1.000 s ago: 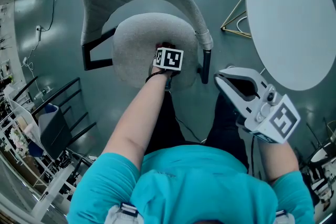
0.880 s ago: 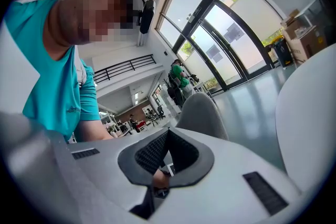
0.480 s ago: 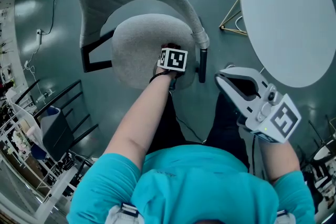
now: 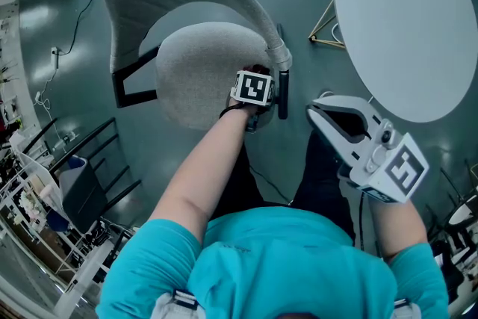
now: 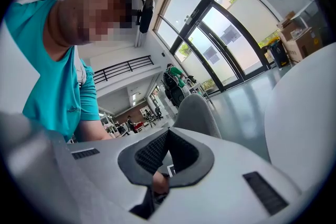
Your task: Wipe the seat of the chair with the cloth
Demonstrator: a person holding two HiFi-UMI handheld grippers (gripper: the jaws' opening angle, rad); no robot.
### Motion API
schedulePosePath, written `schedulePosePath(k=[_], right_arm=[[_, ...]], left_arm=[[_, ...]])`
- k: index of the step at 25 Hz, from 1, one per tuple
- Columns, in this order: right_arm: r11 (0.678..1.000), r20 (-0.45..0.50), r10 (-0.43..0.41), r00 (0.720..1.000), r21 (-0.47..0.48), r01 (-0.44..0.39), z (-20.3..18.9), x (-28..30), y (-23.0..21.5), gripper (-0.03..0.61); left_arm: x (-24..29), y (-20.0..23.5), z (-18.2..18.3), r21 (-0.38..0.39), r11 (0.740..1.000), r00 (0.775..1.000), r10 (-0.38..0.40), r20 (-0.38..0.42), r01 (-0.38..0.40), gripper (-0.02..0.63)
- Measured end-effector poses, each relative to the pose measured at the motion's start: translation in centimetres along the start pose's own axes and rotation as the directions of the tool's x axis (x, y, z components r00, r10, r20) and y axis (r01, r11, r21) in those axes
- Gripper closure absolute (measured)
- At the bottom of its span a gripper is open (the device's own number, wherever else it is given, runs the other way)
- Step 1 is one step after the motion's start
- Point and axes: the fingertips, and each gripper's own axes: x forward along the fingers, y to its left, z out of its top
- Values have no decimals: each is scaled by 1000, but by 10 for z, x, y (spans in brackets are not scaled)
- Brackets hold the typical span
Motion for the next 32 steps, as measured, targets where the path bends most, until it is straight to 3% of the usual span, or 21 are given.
schedulePosePath(k=[4,11,13,16,19,22,28,32], right_arm=[[1000,2,-4,1000,6,4,-1,-1,-4,581],[1000,-6,2,1000,11,-2,-6,6,-3,581],[1000,-4,1,1000,15,-1,-5,7,-5,581],[999,15,0,1000,42,0,1,9,-6,581],[1000,-9,-5,1000,28,5,-6,5,-7,581],[999,-4,9,1000,41,-9,-5,10,-3,581],[999,-57,52,997,-3,-52,-7,38,16,581],[994,-98,102,990,-29,-105,-9,73,42,581]], left_arm=[[2,-11,2,-27,990,991,-135,25,135,554],[8,-50,7,-40,924,924,-377,67,380,554],[11,-62,11,-52,882,882,-464,85,469,554],[12,-84,12,-75,788,791,-604,95,611,554],[9,-92,12,-88,750,754,-644,125,655,554],[-5,-82,14,-103,742,744,-638,198,663,554],[-49,-20,3,-139,775,765,-547,340,616,554],[-87,37,-25,-172,800,775,-466,426,575,554]])
